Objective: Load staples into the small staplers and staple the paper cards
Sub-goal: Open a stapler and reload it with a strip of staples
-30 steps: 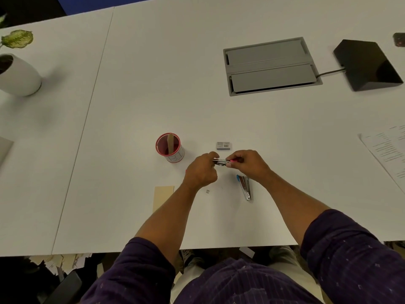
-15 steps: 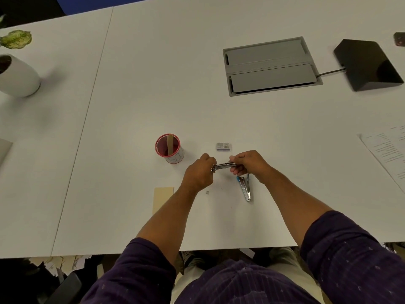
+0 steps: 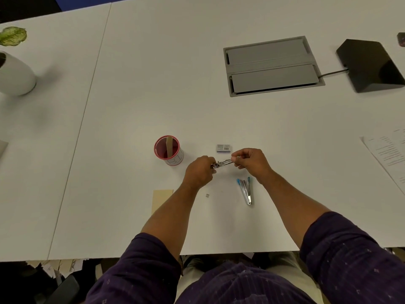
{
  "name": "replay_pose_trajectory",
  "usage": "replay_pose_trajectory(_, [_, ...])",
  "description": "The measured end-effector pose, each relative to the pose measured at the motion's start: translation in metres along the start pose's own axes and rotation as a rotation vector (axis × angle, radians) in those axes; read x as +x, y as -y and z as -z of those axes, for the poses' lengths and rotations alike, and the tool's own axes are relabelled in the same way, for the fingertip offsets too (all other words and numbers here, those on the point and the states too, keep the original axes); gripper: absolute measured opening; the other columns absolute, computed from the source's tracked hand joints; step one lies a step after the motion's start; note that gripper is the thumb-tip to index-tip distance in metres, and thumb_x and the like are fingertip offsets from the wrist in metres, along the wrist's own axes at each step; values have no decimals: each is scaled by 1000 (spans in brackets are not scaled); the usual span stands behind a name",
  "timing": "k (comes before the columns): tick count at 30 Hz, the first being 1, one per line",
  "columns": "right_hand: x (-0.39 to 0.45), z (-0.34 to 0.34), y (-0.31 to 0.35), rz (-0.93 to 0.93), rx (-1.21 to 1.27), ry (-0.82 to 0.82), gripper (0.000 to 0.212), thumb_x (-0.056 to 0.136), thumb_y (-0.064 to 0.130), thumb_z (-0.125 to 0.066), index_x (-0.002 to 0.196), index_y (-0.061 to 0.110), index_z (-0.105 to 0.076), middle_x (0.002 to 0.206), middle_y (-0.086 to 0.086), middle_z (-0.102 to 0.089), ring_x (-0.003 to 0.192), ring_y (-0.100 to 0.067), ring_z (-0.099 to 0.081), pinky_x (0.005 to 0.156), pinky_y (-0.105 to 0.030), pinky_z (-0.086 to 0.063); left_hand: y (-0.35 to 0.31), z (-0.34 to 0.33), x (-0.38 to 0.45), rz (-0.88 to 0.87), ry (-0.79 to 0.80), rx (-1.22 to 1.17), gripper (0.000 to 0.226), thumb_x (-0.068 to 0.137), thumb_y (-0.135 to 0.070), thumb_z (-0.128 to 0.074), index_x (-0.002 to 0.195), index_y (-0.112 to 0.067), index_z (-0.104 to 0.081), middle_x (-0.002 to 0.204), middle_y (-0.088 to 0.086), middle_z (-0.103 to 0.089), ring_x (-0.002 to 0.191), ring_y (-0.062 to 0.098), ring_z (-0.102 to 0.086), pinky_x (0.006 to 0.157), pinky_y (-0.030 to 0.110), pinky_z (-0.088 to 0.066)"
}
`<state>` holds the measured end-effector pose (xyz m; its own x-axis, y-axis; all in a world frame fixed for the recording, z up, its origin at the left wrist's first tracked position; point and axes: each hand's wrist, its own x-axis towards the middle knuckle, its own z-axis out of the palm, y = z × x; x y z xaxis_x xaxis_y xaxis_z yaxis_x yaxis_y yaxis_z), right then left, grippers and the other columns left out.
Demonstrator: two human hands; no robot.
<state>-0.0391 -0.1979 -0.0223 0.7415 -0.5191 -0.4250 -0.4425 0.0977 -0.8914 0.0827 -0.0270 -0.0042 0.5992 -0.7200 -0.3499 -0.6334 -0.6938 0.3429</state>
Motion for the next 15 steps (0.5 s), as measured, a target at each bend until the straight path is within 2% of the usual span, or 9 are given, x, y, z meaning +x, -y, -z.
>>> replay_pose_trajectory(2, [2, 0, -1, -9, -5, -45, 11, 86, 7, -79, 97, 7, -76, 81, -15, -69, 67, -17, -70, 69, -31, -57, 3, -2, 0, 42, -27, -18, 25, 92, -22, -68, 116, -19, -64, 103, 2, -68, 92, 25, -64, 74, 35, -52])
replay_pose_trajectory(6, [3, 0, -4, -20, -67, -26, 19, 85, 4, -80, 104, 3, -75, 90, -25, -70, 75, -23, -72, 77, -37, -62, 13, -7, 2, 70, -54, 10, 15, 92, -20, -66, 107, -17, -66, 98, 5, -70, 90, 28, -64, 72, 36, -49])
replay_pose_trajectory(8, [3, 0, -4, -17, -122, -22, 22, 83, 4, -82, 104, 5, -76, 90, -23, -72, 73, -20, -71, 74, -30, -61, 15, -9, 3, 63, -66, 30, 16, 92, -21, -66, 108, -16, -68, 103, 5, -67, 92, 28, -63, 76, 37, -51])
replay_pose_trajectory(11, [4, -2, -4, 11, -296, -21, 21, 82, 8, -83, 102, 11, -77, 81, -7, -70, 68, -14, -63, 67, -22, -51, 17, -12, 5, 34, -96, 81, 21, 92, -24, -68, 111, -14, -72, 108, 7, -61, 92, 28, -62, 77, 40, -52])
replay_pose_trajectory(13, [6, -3, -3, 42, -453, 2, 18, 86, 13, -80, 104, 16, -77, 85, -1, -69, 74, -14, -62, 72, -27, -51, 19, -14, 7, 31, -117, 148, 23, 92, -27, -68, 111, -16, -73, 107, 6, -62, 94, 27, -61, 79, 38, -49])
replay_pose_trajectory(15, [7, -4, 0, 85, -731, 36, 17, 93, 20, -72, 110, 20, -75, 97, 0, -71, 89, -19, -65, 81, -34, -52, 20, -16, 8, 35, -127, 210, 24, 92, -30, -67, 113, -19, -73, 107, 5, -63, 100, 27, -59, 84, 37, -43])
